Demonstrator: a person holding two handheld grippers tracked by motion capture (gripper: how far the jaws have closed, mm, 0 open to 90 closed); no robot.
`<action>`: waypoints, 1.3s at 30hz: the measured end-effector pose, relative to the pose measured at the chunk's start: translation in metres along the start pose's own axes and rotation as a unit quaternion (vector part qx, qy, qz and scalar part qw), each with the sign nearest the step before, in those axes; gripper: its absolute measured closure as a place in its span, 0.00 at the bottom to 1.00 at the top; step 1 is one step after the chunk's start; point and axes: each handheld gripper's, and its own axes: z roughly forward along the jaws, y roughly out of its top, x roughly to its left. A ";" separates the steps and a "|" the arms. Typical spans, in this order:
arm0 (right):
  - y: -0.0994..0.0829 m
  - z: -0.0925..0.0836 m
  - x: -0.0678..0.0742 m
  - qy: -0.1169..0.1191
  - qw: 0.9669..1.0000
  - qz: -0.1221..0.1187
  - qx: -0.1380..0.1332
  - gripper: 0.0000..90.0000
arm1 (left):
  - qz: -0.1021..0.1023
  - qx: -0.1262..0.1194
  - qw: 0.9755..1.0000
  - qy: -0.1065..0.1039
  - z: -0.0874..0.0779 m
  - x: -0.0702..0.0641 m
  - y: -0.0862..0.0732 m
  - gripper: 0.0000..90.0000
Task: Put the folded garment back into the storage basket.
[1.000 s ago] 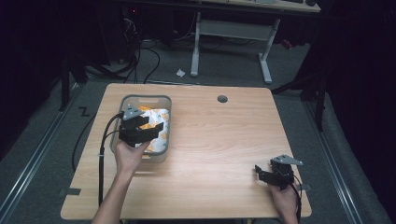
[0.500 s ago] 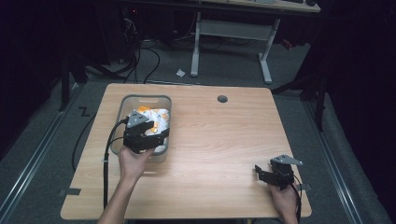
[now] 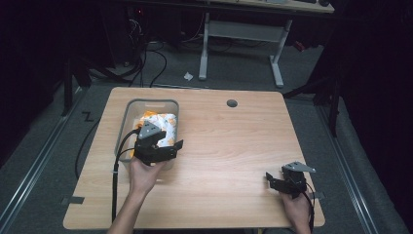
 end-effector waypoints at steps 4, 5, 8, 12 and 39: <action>0.000 0.000 0.000 0.000 1.000 0.000 0.000 0.31 | 0.000 0.003 1.000 -0.006 0.002 -0.004 -0.001 0.32; 0.000 0.000 0.000 0.000 1.000 0.000 0.000 0.31 | 0.003 0.003 1.000 -0.008 0.001 -0.006 -0.002 0.32; 0.000 0.000 0.000 0.000 1.000 0.000 0.000 0.31 | 0.002 0.000 1.000 -0.013 0.001 -0.009 -0.004 0.32; 0.000 0.000 0.000 0.000 1.000 0.000 0.000 0.31 | 0.002 0.000 1.000 -0.016 0.003 -0.014 -0.006 0.32; 0.000 0.000 0.000 0.000 1.000 0.000 0.000 0.31 | 0.018 0.021 0.999 -0.047 0.018 -0.042 -0.020 0.31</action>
